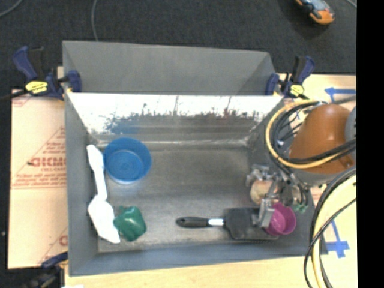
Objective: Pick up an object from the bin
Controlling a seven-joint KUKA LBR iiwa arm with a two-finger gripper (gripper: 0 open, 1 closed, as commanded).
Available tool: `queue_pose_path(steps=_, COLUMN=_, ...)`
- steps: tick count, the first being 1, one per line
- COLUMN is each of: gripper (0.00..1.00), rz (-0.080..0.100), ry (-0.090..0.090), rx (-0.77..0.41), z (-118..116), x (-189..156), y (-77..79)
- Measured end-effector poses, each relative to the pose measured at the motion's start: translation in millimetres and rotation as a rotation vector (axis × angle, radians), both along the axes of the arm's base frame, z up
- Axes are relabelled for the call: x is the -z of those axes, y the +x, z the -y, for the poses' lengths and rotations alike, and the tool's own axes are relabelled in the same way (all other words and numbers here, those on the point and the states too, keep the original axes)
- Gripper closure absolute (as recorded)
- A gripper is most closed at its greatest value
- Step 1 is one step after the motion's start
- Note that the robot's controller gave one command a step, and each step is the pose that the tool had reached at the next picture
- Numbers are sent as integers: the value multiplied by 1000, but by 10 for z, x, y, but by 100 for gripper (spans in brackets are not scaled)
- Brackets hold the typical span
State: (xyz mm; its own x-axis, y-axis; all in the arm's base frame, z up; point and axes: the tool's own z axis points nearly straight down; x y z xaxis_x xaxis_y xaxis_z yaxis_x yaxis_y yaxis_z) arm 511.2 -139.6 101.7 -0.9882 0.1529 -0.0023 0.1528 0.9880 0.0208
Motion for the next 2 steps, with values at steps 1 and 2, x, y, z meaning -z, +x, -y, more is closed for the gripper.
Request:
queue_pose_path(steps=1, gripper=0, rz=23, ry=-7, rx=-189, z=95, x=303, y=477)
queue_pose_path(steps=2, gripper=100, rz=-4, ry=7, rx=283, z=164, x=309, y=-145)
